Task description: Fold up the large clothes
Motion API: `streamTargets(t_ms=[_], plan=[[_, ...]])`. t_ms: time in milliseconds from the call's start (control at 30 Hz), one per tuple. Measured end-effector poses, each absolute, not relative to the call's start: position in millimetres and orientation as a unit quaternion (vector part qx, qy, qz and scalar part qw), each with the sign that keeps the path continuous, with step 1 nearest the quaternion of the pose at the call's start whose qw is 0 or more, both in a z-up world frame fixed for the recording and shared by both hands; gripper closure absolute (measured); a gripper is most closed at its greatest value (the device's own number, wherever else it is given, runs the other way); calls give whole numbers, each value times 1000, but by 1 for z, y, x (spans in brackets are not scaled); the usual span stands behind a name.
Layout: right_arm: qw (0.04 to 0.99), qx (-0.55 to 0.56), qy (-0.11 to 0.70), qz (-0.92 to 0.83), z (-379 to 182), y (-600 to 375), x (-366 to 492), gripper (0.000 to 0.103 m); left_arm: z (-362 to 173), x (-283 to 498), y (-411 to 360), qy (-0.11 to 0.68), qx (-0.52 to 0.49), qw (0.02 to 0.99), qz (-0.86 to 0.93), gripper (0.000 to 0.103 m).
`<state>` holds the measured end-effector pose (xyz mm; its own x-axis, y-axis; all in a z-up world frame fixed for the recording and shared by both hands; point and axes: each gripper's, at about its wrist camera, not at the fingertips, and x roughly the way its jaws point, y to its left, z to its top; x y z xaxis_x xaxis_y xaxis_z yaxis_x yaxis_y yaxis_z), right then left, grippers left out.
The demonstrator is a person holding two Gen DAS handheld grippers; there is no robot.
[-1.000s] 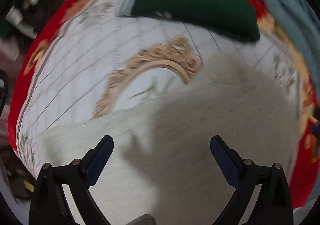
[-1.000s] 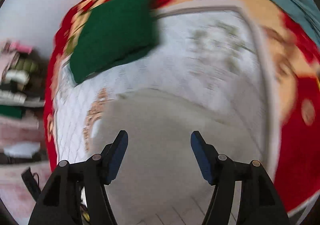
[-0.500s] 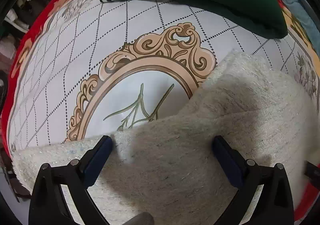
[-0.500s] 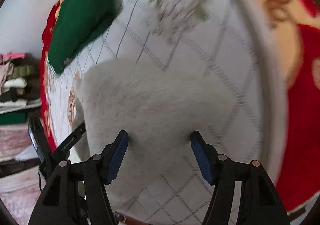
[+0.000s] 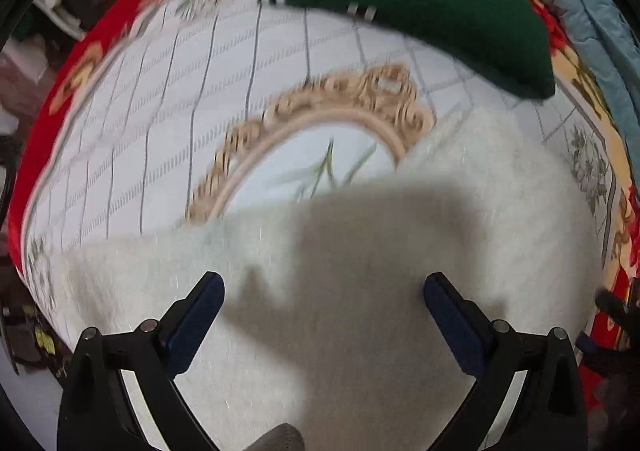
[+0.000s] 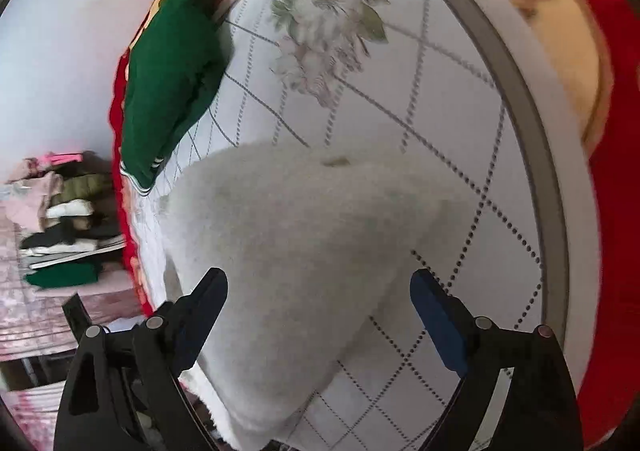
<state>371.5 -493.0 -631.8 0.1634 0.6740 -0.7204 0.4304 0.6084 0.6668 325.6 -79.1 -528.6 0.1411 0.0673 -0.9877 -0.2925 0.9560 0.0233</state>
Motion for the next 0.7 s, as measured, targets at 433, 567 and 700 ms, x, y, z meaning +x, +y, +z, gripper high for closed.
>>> streamTargets(t_ms=[433,567,700], plan=[[621,516,556,196,-654,-412,427,80,-555,349,-110,646,-40,757,89,0],[653,542,510,138,-606,-454,388,84,-557,361,-140,648,-46,760,24,0],[663,532,519,95,-601,-488,350,79,-557,358,-172,646,-28,763,-9,0]])
